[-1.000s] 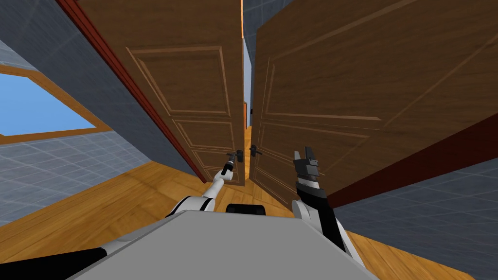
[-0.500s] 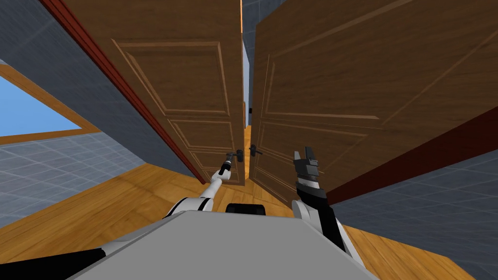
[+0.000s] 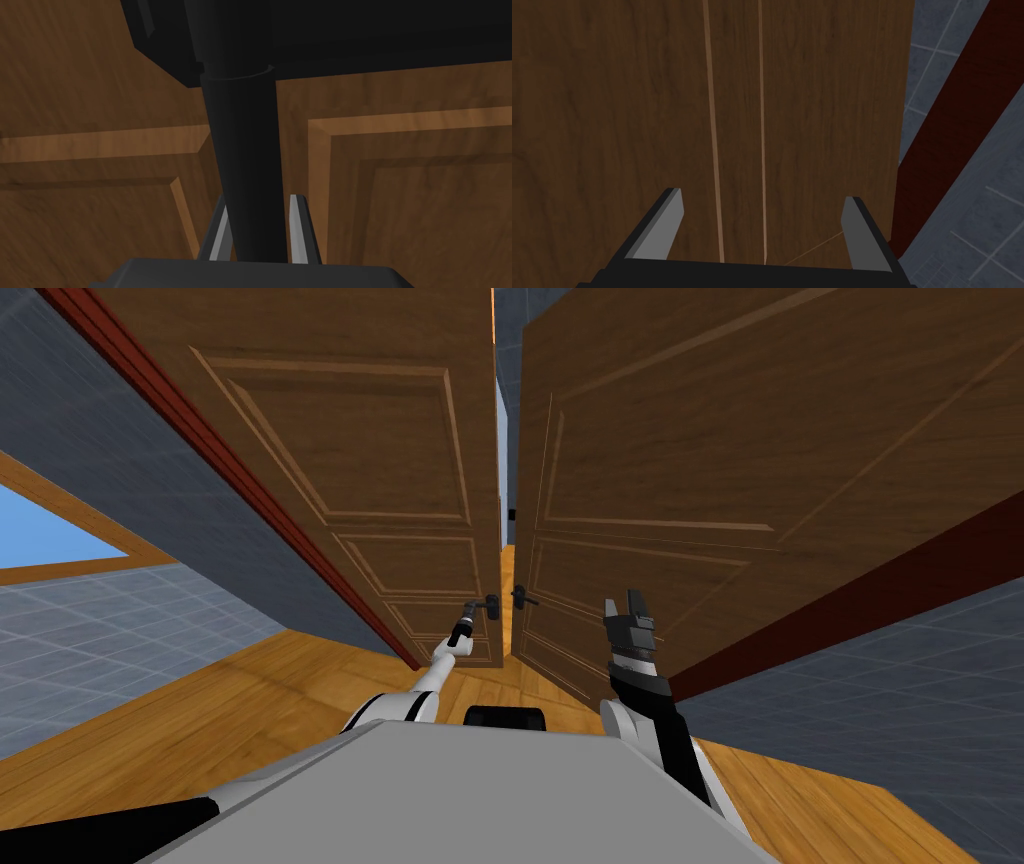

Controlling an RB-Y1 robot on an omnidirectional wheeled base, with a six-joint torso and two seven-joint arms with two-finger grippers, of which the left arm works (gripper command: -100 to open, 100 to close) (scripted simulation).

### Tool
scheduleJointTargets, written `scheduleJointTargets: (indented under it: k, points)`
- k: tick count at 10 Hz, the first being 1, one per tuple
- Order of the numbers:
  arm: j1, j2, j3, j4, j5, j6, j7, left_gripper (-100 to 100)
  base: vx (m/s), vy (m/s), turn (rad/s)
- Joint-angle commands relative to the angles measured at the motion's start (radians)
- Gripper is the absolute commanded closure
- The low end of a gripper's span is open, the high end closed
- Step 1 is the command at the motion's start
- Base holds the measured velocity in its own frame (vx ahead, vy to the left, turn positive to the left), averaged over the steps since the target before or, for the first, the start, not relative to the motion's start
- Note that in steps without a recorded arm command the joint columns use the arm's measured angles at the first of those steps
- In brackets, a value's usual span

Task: Push the door open

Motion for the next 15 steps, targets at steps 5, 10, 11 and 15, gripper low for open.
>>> scheduleJointTargets:
  k: [5, 10, 11, 15]
  points:
    - [-0.012, 0.037, 0.04, 0.046, 0.003, -0.012, -0.004, 100, 0.007, 0.021, -0.01]
    - [-0.015, 0.043, 0.067, -0.007, 0.002, -0.016, -0.016, 100, -0.001, 0.006, -0.015]
    - [-0.015, 0.043, 0.067, -0.007, 0.002, -0.016, -0.016, 100, 0.004, 0.043, -0.086]
    - [-0.02, 0.048, 0.099, 0.017, 0.001, -0.02, -0.028, 100, 0.006, 0.031, -0.029]
